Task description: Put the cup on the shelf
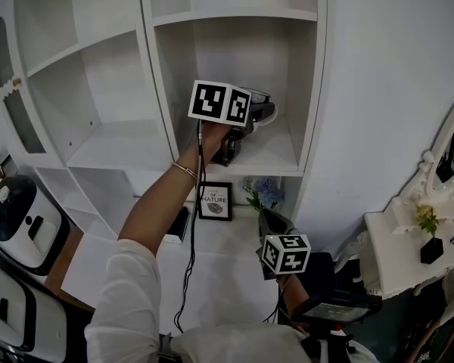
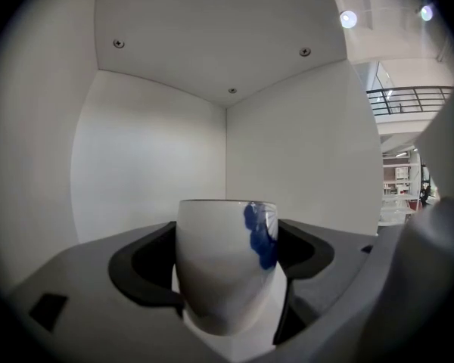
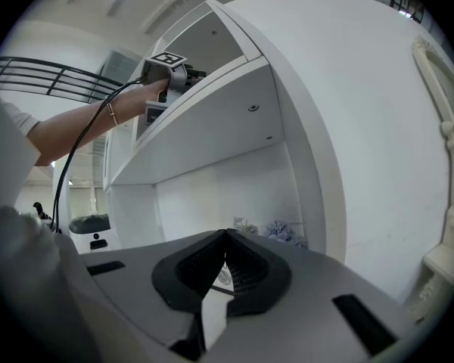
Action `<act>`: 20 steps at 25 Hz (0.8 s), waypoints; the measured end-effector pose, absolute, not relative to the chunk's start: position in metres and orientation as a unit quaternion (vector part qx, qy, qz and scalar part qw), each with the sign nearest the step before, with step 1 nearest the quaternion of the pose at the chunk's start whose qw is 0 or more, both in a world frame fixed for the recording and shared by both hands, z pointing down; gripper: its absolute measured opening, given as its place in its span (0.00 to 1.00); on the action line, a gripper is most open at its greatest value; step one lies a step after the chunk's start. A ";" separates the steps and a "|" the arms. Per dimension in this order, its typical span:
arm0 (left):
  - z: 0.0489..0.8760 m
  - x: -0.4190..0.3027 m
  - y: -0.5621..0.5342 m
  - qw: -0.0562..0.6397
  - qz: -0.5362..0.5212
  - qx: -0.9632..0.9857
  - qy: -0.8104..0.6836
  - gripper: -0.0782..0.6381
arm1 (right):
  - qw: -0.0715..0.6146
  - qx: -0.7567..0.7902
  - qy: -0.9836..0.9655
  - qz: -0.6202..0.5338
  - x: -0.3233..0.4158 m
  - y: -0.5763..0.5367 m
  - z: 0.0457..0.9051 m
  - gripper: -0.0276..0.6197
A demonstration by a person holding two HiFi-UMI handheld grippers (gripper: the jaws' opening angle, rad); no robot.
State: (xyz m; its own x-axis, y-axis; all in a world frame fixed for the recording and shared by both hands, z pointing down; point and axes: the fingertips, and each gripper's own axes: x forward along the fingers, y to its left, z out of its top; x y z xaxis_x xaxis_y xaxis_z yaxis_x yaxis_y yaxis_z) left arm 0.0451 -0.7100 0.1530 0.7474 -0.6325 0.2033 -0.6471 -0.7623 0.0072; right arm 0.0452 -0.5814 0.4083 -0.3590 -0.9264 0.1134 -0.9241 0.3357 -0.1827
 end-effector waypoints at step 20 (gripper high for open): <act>0.174 0.058 -0.735 0.087 0.139 0.935 -0.314 0.66 | 0.011 -0.564 0.817 -0.120 0.047 -0.585 0.414 0.08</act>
State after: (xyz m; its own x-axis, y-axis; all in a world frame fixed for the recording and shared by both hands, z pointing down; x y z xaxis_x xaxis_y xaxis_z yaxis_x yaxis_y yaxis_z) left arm 0.0576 -0.7348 0.1738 0.7646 -0.5630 0.3138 -0.6110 -0.7881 0.0748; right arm 0.0469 -0.5854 0.4141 -0.3640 -0.9240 0.1170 -0.9187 0.3356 -0.2082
